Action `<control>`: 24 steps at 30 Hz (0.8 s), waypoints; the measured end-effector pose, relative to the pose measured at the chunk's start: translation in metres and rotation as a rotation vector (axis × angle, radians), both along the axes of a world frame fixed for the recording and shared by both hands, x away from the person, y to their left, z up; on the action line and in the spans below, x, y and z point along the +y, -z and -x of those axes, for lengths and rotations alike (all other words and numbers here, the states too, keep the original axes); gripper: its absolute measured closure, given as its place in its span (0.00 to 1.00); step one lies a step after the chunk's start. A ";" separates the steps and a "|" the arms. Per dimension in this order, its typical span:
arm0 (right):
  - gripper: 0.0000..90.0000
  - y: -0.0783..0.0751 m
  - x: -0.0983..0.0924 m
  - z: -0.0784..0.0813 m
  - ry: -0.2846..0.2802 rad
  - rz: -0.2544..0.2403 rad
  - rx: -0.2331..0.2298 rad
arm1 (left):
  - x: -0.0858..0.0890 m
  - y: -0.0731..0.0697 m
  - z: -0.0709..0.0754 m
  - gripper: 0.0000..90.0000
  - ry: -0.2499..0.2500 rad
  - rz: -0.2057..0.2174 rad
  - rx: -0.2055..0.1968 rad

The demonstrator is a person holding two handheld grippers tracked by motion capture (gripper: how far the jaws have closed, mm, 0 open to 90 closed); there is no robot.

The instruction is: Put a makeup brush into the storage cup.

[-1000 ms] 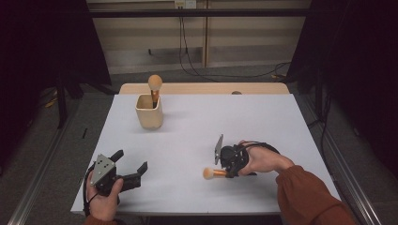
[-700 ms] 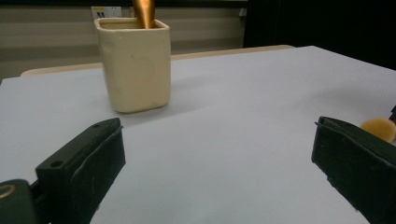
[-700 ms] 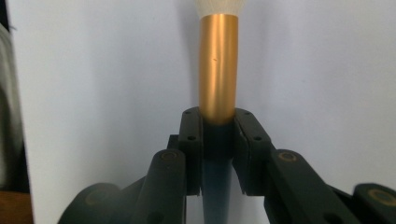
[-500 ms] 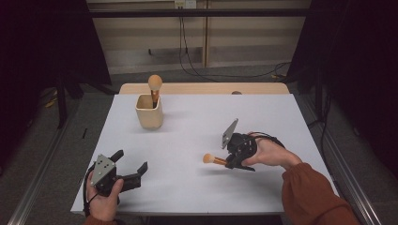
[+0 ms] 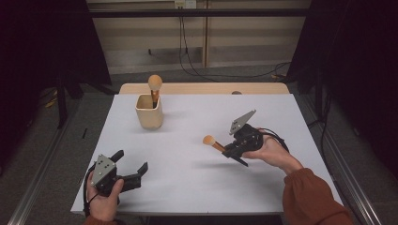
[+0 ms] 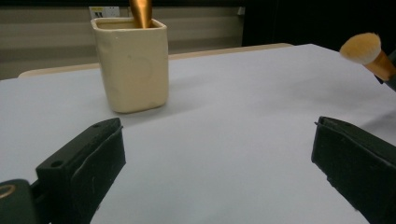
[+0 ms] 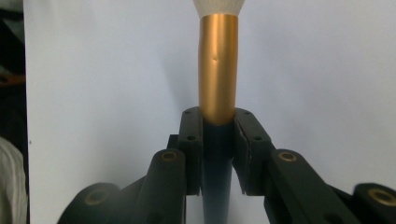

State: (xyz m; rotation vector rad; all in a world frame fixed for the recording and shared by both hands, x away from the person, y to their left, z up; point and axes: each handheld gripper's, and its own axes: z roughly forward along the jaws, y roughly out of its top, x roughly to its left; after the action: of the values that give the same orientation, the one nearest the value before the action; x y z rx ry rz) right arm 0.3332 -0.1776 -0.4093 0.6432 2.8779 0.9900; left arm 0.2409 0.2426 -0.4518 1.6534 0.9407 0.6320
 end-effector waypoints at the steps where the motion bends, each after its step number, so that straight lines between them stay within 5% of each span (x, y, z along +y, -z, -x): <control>1: 0.83 0.000 -0.001 0.000 0.007 -0.016 -0.002 | 0.000 0.000 0.000 0.03 0.000 -0.003 0.000; 16: 0.83 0.003 -0.008 0.011 0.157 -0.211 -0.095 | 0.000 0.000 0.001 0.03 -0.003 -0.003 0.006; 24: 0.83 0.009 -0.011 0.022 0.183 -0.286 -0.162 | -0.003 0.001 0.000 0.03 0.011 -0.018 0.005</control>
State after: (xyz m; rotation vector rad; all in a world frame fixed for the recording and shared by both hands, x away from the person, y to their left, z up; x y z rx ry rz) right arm 0.3109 -0.1887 -0.4186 0.7849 2.5086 1.3671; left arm 0.2405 0.2398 -0.4524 1.6757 0.9315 0.6303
